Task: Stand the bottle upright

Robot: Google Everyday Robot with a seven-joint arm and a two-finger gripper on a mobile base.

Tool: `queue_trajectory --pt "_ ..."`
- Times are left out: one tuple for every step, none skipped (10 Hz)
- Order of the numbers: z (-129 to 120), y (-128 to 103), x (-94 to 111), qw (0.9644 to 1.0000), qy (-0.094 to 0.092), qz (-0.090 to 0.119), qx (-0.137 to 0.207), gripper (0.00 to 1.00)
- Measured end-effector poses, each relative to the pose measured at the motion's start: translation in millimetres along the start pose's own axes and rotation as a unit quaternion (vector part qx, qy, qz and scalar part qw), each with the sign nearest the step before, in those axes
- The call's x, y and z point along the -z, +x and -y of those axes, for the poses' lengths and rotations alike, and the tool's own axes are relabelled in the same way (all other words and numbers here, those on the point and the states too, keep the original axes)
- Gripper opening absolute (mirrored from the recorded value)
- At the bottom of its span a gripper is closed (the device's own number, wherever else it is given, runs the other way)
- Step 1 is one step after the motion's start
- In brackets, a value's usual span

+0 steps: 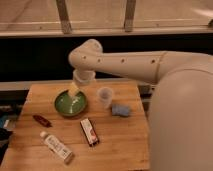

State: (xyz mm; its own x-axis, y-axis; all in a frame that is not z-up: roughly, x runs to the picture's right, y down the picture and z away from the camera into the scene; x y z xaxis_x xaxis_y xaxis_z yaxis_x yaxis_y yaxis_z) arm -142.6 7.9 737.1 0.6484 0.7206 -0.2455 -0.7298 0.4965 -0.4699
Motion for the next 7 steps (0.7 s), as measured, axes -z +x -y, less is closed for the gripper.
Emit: queue_trajectory --pt "-4.4 -1.4 -1.1 1.0 -0.003 -0.001 0.002 0.8" --pt "2.7 1.3 -0.4 1.0 0.002 -0.002 -0.001 0.8" --pt "3.3 1.8 -0.7 1.0 0.002 -0.003 -0.002 0.8" --pt "3.0 1.6 -0.8 1.0 0.002 -0.002 -0.002 0.8" --pt "-0.6 0.7 -1.5 1.0 -0.002 -0.003 0.0 0.8" --pt "0.4 0.9 -2.4 1.0 -0.004 -0.004 0.004 0.8" --pt "-2.4 0.0 -4.4 0.9998 -0.006 -0.009 0.014 0.8"
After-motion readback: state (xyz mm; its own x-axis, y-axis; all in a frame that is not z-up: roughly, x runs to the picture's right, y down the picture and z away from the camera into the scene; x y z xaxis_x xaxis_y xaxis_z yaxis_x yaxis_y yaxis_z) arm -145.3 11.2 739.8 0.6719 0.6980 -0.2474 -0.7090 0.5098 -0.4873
